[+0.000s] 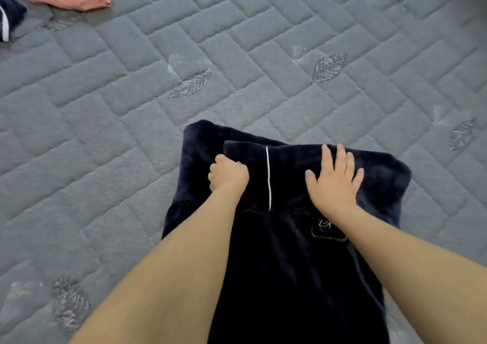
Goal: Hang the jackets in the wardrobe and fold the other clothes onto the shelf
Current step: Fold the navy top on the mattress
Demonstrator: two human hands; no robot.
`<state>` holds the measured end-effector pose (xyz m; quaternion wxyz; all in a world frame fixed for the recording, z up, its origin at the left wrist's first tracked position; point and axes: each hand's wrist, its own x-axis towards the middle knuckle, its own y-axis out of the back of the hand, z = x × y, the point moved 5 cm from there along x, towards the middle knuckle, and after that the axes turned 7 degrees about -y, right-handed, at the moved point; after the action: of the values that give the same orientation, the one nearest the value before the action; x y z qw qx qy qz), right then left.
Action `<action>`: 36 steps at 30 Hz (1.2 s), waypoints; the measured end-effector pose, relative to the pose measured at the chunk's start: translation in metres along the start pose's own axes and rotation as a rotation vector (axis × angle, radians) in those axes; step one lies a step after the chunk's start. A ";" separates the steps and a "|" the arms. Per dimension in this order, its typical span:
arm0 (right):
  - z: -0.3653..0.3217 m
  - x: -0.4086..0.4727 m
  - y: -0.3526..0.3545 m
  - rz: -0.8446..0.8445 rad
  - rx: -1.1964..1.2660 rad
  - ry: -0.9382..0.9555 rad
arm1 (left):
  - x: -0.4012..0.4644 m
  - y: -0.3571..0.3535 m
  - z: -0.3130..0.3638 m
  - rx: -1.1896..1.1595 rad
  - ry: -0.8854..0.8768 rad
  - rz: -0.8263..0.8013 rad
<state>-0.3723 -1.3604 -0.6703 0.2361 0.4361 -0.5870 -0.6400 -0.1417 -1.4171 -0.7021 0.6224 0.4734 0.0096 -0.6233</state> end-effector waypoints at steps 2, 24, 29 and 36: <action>0.010 0.002 -0.010 -0.039 0.003 -0.086 | 0.004 0.018 0.000 -0.150 -0.093 0.074; 0.044 0.030 -0.055 -0.032 -0.020 -0.126 | 0.029 -0.032 -0.025 0.891 -0.583 -0.090; 0.043 0.042 -0.069 0.007 0.033 -0.097 | 0.050 -0.035 -0.026 0.886 -0.564 -0.219; 0.043 0.050 -0.086 0.080 0.073 -0.084 | 0.060 -0.037 -0.026 0.885 -0.573 -0.312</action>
<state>-0.4163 -1.3606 -0.7696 0.2204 0.3934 -0.6361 -0.6261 -0.1420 -1.4390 -0.7742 0.2419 0.4941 -0.3532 -0.7567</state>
